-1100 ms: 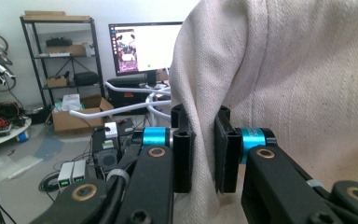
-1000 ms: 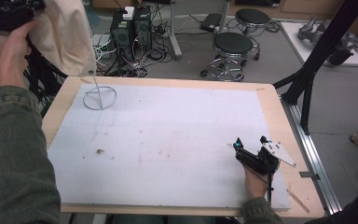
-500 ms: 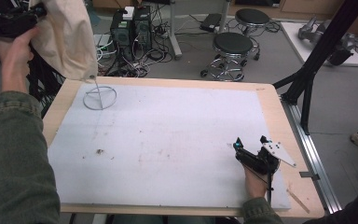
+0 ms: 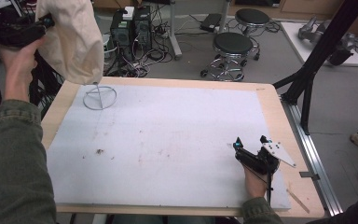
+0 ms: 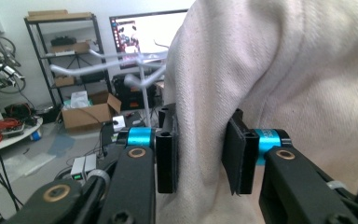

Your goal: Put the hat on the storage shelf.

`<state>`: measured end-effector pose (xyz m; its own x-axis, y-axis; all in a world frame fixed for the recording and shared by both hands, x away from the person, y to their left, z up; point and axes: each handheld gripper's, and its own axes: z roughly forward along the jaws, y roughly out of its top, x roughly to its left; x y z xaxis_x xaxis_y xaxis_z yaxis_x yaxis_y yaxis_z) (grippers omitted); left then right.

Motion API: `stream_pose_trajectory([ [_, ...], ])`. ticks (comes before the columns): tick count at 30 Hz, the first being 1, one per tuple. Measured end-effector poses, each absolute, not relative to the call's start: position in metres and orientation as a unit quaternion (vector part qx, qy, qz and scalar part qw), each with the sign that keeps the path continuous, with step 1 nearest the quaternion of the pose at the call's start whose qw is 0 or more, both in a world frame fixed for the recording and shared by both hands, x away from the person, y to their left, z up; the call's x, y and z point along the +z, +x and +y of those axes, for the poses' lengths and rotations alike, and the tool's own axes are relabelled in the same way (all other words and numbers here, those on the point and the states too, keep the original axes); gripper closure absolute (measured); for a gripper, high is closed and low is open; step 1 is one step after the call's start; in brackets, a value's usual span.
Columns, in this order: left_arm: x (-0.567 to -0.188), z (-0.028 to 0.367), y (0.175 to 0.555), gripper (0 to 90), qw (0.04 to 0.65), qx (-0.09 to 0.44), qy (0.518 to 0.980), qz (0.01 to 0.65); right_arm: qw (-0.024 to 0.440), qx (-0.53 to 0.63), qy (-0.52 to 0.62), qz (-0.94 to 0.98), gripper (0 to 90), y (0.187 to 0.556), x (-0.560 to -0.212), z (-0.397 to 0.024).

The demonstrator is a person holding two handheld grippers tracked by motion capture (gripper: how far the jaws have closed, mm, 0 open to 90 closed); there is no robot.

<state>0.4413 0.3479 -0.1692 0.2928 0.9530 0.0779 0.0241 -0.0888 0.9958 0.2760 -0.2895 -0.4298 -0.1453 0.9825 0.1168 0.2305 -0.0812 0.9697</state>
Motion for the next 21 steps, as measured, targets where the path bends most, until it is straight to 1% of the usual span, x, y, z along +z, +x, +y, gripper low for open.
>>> stream_pose_trajectory([
  [9, -0.186, 0.349, 0.439, 65.2, 0.554, 0.417, 0.59, 0.414, 0.375, 0.503, 0.535, 0.565, 5.6, 0.276, -0.43, -0.289],
  [16, -0.196, 0.354, 0.433, 56.3, 0.575, 0.406, 0.574, 0.418, 0.375, 0.503, 0.535, 0.566, 5.6, 0.275, -0.429, -0.289],
  [19, -0.197, 0.357, 0.431, 51.2, 0.585, 0.401, 0.566, 0.42, 0.375, 0.503, 0.535, 0.566, 5.6, 0.275, -0.429, -0.289],
  [21, -0.198, 0.358, 0.43, 49.7, 0.591, 0.398, 0.563, 0.419, 0.375, 0.503, 0.535, 0.566, 5.6, 0.275, -0.429, -0.289],
])
